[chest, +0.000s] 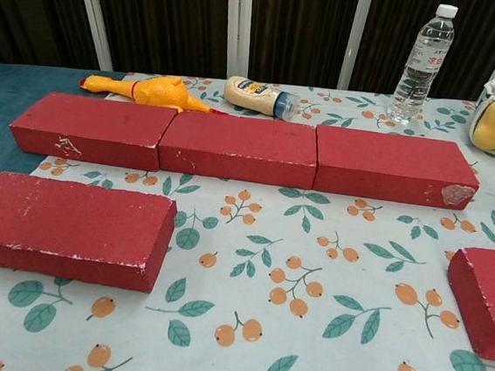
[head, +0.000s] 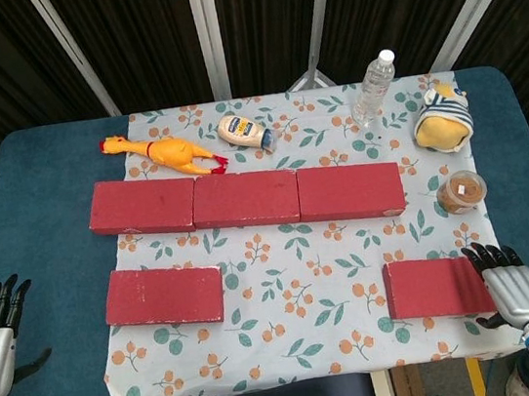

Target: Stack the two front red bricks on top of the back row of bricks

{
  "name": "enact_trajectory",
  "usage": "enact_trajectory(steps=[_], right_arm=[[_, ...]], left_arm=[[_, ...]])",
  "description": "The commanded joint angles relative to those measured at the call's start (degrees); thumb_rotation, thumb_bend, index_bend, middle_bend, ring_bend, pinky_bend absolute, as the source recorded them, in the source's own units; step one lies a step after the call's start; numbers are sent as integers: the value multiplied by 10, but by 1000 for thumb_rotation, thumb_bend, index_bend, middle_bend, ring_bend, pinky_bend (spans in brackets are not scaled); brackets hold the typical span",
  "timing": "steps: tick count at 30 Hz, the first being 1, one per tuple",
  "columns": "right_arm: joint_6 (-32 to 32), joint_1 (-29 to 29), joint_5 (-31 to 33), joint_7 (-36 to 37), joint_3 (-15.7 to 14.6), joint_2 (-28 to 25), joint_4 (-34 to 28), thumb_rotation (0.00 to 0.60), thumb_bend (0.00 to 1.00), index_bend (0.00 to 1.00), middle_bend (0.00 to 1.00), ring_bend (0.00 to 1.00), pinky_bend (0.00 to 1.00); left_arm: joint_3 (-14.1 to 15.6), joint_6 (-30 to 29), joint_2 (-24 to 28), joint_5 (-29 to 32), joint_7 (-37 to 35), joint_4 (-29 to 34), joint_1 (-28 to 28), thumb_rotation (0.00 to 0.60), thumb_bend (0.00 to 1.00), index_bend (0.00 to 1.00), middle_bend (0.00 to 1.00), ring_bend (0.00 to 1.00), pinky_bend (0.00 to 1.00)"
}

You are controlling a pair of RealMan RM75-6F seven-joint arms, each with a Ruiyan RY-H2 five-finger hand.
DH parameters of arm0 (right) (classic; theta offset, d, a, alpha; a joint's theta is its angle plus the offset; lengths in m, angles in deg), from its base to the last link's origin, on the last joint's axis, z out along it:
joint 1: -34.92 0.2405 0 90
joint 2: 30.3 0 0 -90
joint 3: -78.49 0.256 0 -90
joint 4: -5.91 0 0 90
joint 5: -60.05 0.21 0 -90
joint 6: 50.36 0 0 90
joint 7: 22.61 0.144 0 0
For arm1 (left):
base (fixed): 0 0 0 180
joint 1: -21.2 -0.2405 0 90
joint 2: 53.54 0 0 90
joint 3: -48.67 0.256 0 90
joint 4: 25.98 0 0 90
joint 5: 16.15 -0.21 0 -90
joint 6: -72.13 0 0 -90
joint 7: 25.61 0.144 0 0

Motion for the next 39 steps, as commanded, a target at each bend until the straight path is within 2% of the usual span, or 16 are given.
enact_trajectory(steps=[1, 22, 39], right_arm=[[-9, 10, 19, -11, 1, 12, 5, 600, 109, 0, 0, 0, 0], [0, 43, 83, -78, -4, 79, 26, 600, 109, 0, 0, 0, 0], [6, 79, 139, -130, -1, 110, 27, 600, 108, 0, 0, 0, 0]], left_arm=[[0, 2, -1, 1, 2, 0, 1, 600, 0, 34, 0, 0, 100], [-3, -1, -4, 4, 2, -2, 1, 600, 0, 34, 0, 0, 100], [-3, -3, -3, 4, 3, -1, 0, 600, 0, 34, 0, 0, 100]])
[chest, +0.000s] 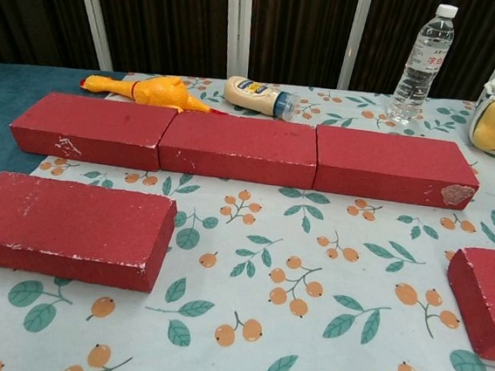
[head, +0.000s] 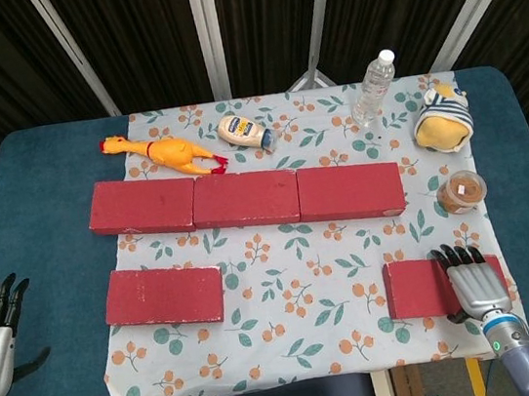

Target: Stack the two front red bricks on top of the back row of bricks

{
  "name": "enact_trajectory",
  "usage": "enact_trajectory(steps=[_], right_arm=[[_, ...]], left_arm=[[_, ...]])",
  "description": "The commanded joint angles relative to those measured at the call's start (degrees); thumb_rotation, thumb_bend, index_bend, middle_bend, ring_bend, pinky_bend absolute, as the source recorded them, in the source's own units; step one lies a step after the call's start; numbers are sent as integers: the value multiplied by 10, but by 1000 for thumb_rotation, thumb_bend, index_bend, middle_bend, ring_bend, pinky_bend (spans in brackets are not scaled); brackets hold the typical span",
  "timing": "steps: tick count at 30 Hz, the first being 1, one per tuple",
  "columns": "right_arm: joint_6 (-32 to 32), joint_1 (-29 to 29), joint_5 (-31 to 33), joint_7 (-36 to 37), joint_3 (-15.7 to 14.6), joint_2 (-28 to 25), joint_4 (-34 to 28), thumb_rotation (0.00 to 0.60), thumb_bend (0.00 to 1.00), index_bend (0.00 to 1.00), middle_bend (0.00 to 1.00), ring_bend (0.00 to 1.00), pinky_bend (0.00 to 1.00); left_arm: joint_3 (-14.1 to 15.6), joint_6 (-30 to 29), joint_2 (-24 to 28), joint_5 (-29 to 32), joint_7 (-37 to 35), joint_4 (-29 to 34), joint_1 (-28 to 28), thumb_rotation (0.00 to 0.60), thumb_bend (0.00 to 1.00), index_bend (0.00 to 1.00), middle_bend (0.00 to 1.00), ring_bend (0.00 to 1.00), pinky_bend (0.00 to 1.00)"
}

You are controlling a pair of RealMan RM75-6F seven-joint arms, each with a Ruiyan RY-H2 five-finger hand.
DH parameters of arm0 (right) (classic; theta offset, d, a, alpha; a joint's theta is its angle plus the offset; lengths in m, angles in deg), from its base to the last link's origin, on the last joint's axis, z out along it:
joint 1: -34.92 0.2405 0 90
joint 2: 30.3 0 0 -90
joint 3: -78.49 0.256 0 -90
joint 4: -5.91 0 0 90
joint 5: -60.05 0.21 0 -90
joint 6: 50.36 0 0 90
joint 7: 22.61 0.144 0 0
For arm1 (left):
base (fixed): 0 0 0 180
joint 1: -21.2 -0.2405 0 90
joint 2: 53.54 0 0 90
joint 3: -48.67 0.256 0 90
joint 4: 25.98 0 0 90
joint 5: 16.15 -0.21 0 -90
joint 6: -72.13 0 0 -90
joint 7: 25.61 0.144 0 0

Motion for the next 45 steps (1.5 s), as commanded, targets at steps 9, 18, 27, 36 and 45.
enact_trajectory(steps=[9, 18, 27, 36, 45], right_arm=[[-10, 26, 53, -24, 1, 12, 15, 600, 108, 0, 0, 0, 0], [-4, 35, 61, -31, -5, 18, 26, 600, 109, 3, 151, 0, 0], [11, 37, 45, -24, -14, 25, 35, 600, 108, 252, 294, 124, 0], [25, 41, 18, -6, -7, -1, 7, 600, 108, 323, 299, 130, 0], [21, 125, 115, -47, 81, -110, -118, 600, 108, 338, 299, 150, 0]], left_arm=[[-1, 3, -1, 4, 5, 0, 1, 600, 0, 34, 0, 0, 100], [1, 6, -4, 4, 15, 2, 2, 600, 0, 34, 0, 0, 100], [1, 8, -5, 6, 18, 3, 3, 600, 0, 34, 0, 0, 100], [0, 4, -2, 8, 11, 4, 1, 600, 0, 34, 0, 0, 100], [-6, 10, -6, 21, 17, 1, 5, 600, 0, 34, 0, 0, 100]])
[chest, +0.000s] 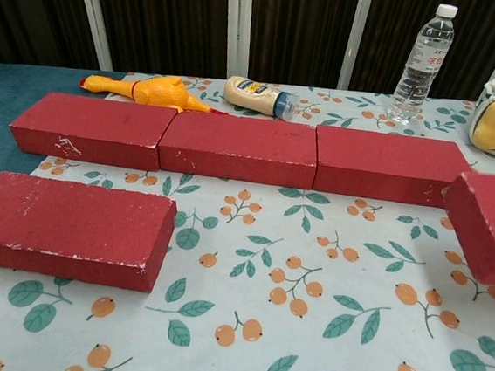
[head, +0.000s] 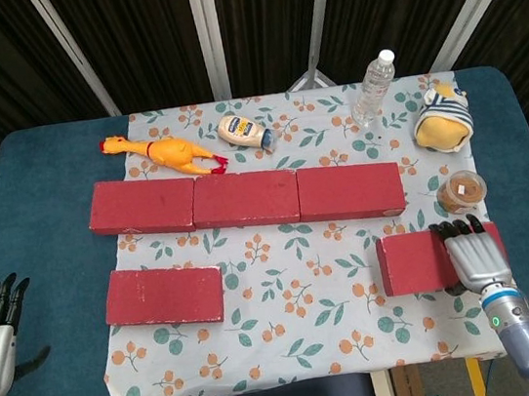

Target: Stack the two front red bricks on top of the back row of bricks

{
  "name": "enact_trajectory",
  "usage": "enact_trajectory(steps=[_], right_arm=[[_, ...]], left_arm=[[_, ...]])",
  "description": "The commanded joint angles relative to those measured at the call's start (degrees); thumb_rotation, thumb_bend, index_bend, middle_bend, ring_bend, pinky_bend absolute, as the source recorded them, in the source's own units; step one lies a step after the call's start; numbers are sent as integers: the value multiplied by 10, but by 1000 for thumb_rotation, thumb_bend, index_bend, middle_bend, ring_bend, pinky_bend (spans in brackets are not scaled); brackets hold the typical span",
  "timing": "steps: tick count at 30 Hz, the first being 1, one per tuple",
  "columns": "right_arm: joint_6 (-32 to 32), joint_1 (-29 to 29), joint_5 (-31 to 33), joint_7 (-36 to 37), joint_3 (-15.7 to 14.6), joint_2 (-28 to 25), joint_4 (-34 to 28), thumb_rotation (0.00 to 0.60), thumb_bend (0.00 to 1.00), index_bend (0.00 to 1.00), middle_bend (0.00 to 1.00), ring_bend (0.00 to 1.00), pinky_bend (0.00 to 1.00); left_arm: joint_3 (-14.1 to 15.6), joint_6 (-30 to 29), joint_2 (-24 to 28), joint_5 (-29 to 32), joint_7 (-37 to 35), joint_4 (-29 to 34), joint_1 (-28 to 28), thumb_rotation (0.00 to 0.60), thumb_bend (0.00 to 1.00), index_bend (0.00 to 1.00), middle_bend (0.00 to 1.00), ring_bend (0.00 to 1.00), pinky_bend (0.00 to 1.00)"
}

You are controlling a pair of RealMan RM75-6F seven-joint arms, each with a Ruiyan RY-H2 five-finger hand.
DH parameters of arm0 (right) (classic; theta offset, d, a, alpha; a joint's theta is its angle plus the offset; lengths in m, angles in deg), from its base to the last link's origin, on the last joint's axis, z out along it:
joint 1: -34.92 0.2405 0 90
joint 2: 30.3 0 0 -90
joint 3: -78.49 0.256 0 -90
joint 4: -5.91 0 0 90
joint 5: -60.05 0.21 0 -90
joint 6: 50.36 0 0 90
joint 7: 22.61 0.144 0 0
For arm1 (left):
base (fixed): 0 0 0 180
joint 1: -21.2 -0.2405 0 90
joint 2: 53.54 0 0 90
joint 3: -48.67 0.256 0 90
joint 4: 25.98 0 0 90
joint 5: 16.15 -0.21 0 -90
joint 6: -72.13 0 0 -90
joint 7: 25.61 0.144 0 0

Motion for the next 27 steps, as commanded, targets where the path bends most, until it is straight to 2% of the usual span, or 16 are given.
enact_trajectory(steps=[1, 3, 6, 10, 12, 14, 17, 22, 27], right_arm=[[-5, 74, 109, -54, 61, -44, -68, 600, 108, 342, 299, 150, 0], [-9, 126, 182, -84, 95, -51, -87, 600, 109, 353, 299, 150, 0], [3, 196, 287, -133, 125, -42, -88, 600, 109, 358, 299, 150, 0], [43, 305, 433, -208, 160, 9, -51, 600, 109, 362, 301, 150, 0], [62, 379, 528, -240, 194, 67, 1, 600, 109, 364, 302, 150, 0], [84, 440, 605, -278, 210, 124, 70, 600, 108, 364, 302, 150, 0], [107, 503, 675, -328, 227, 187, 152, 600, 108, 364, 302, 150, 0], [104, 555, 714, -367, 250, 264, 272, 600, 108, 364, 302, 150, 0], [92, 572, 715, -385, 261, 313, 351, 600, 109, 364, 302, 150, 0]], left_arm=[[-3, 0, -2, 5, 3, 0, 1, 600, 0, 34, 0, 0, 100], [-6, 0, -3, 12, 6, 0, 1, 600, 0, 34, 0, 0, 100], [-9, -1, -4, 18, 7, -1, 1, 600, 0, 34, 0, 0, 100], [-15, -7, -6, 24, 9, -3, 0, 600, 0, 34, 0, 0, 100], [-17, -15, -10, 26, 17, -4, -3, 600, 0, 34, 0, 0, 100], [-17, -17, -13, 25, 22, -4, -3, 600, 0, 34, 0, 0, 100], [-18, -17, -15, 28, 28, -5, -3, 600, 0, 34, 0, 0, 100], [-24, -10, -17, 44, 31, -7, 1, 600, 0, 34, 0, 0, 100], [-28, 3, -19, 59, 39, -9, 8, 600, 0, 34, 0, 0, 100]])
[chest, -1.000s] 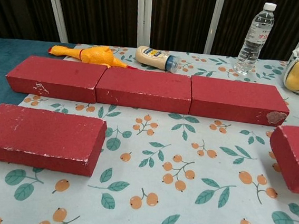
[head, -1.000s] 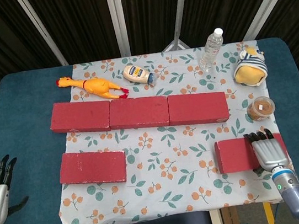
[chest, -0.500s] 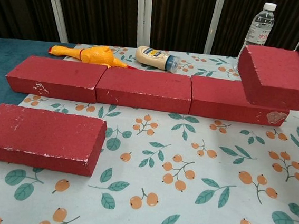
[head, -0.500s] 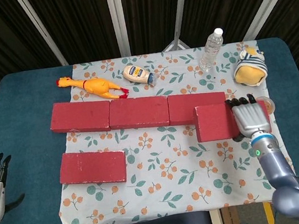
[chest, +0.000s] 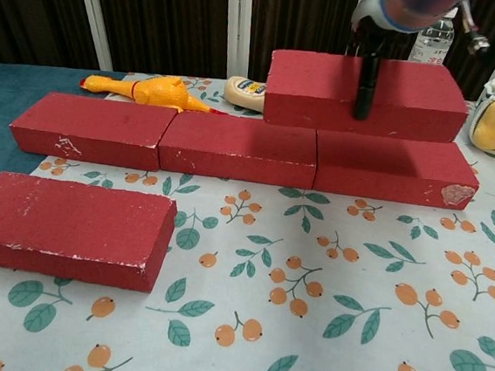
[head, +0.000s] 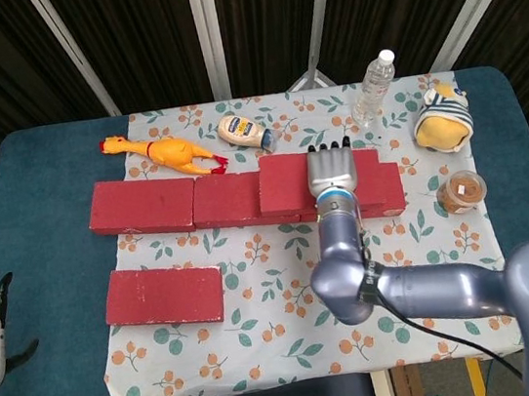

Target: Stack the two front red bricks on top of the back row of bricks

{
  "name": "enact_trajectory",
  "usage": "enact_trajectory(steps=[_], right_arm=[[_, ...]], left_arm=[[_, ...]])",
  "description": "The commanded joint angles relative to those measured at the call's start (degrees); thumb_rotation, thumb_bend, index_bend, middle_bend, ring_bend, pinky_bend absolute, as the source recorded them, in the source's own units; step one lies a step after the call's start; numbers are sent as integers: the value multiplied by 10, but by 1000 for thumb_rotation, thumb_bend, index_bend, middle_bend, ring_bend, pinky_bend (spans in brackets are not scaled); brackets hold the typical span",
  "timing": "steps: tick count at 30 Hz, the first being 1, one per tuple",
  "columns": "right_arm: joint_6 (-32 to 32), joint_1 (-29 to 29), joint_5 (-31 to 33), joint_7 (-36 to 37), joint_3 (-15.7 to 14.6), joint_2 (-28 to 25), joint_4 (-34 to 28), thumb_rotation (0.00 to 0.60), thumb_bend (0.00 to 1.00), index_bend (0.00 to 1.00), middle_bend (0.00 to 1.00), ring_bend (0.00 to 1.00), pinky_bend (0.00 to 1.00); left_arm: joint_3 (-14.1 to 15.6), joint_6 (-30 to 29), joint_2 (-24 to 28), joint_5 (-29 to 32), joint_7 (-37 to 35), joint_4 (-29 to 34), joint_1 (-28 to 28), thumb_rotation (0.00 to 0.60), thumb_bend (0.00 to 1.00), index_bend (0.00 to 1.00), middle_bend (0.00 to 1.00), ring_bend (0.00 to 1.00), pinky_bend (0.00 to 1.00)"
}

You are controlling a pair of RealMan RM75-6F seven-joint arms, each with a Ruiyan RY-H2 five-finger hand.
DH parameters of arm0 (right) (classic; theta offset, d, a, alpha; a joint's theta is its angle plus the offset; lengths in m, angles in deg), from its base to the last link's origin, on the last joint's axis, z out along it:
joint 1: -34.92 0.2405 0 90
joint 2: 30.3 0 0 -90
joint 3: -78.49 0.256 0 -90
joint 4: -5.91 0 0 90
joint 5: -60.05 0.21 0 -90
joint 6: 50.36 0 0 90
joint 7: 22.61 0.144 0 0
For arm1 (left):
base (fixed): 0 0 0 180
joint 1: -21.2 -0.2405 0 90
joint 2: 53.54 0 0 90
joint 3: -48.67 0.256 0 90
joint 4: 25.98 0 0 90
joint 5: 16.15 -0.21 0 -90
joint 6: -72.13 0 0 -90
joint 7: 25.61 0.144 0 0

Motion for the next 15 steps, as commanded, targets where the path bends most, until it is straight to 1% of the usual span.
enact_trajectory(steps=[1, 9, 15], right_arm=[[-3, 33, 19, -36, 25, 61, 78, 600, 109, 364, 302, 150, 0], [-40, 38, 34, -79, 53, 108, 167, 600, 109, 364, 302, 151, 0], [-44, 43, 22, -106, 63, 125, 209, 600, 108, 364, 303, 151, 0]], left_arm=[[-2, 7, -1, 6, 4, -1, 4, 600, 0, 33, 0, 0, 100], [-5, 10, -3, 18, 6, -3, 7, 600, 0, 34, 0, 0, 100], [-8, 11, -2, 25, 6, -4, 9, 600, 0, 34, 0, 0, 100]])
